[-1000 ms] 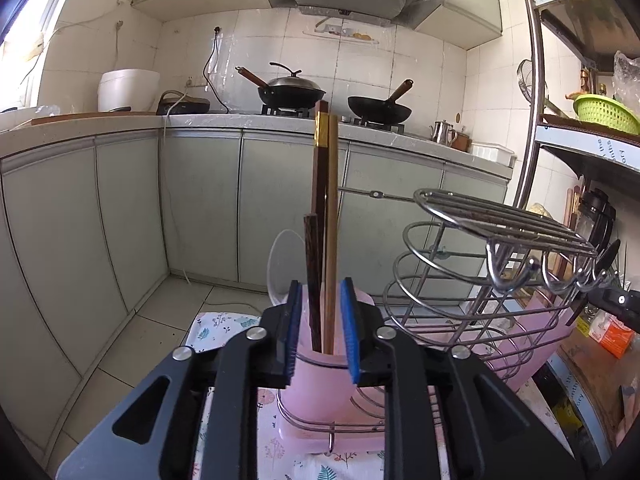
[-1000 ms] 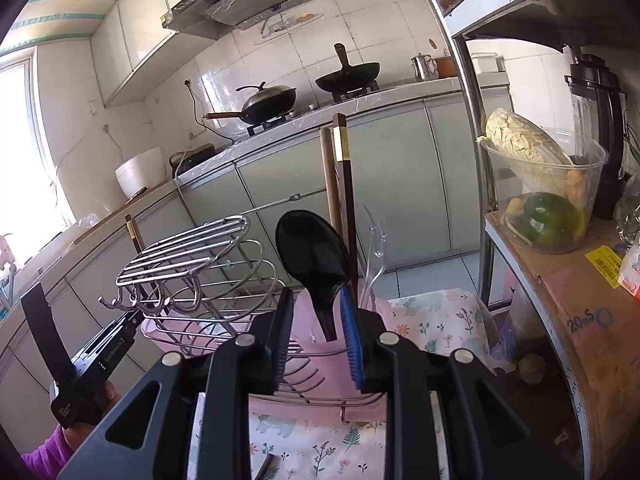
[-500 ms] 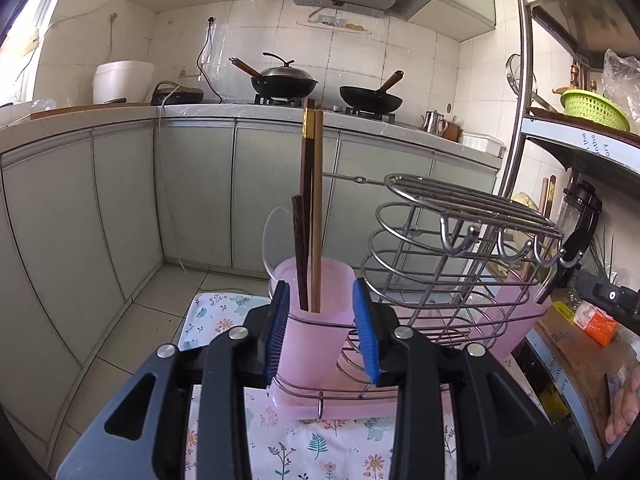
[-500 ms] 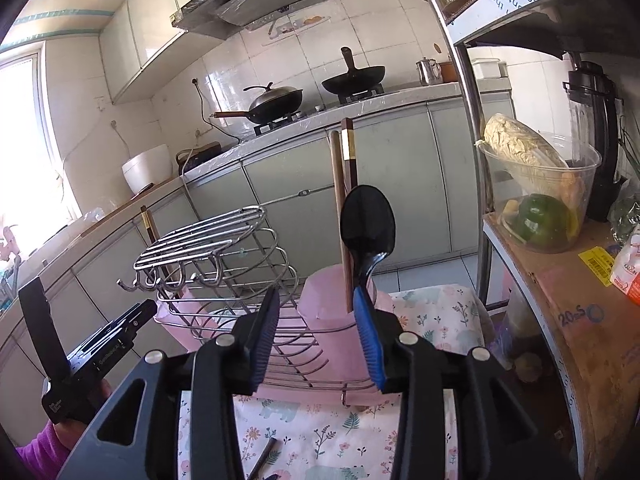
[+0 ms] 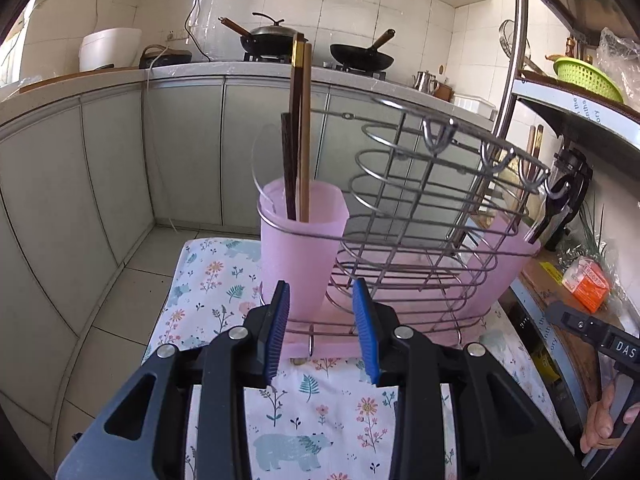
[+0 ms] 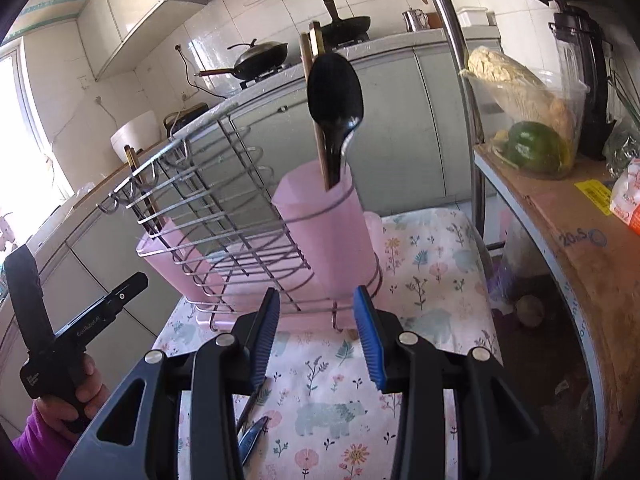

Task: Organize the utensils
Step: 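Open both tools to release the utensils in the cup and withdraw, then grasp a dark chopstick with the left tool while the right tool grasps a black chopstick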

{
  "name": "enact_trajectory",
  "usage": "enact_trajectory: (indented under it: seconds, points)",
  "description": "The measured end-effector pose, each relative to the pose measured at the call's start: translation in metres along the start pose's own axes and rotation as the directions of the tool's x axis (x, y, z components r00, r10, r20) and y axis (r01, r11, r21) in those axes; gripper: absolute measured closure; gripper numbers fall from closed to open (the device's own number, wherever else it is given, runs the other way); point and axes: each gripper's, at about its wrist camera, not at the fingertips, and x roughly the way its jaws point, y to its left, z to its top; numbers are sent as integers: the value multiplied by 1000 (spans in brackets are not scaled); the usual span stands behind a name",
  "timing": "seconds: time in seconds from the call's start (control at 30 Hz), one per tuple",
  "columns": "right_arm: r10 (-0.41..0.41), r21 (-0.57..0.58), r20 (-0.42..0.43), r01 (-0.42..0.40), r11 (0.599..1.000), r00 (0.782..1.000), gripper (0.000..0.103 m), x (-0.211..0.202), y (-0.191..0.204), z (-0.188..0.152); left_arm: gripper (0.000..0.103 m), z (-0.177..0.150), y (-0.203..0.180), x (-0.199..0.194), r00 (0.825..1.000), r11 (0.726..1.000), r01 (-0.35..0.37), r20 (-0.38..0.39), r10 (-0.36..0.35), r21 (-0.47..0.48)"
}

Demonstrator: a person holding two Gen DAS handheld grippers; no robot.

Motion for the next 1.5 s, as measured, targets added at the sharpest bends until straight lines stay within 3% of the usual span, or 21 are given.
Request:
enact_trajectory:
  seconds: [0.3,0.47,0.6,0.77,0.93,1.03,1.23,1.33,1.43,1.5]
  points:
    - [3,66,-155,8,998,988,65,23,-13,-26,71,-29,-3,9,988,999,15,-153,-9,38]
    - [2,65,-236,14,998,972,65,34,-11,-37,71,-44,-4,16,962,998,59,-270,-52,18]
    - [36,78,-284,-14,997,958,65,40,-8,-45,72,-52,-7,25,915,991,128,-382,-132,-35]
    - [90,99,-332,-61,993,939,65,45,-3,-53,79,-59,-20,40,842,979,194,-501,-202,-68]
    - [144,127,-377,-103,987,915,65,49,2,-62,79,-62,-36,60,767,976,204,-608,-206,-73]
    - [208,173,-411,-148,974,887,65,55,4,-68,79,-63,-47,72,737,977,207,-649,-186,-46]
    - [344,309,-461,-216,926,818,68,65,5,-78,79,-64,-64,92,705,979,202,-699,-124,29]
    - [371,338,-476,-223,914,798,69,70,7,-83,80,-67,-69,101,692,980,193,-715,-100,49]
    - [382,352,-495,-222,909,780,69,77,11,-86,87,-71,-69,110,674,982,186,-731,-103,34]
    - [387,358,-509,-220,907,768,69,82,14,-88,91,-73,-70,116,675,984,178,-730,-104,25]
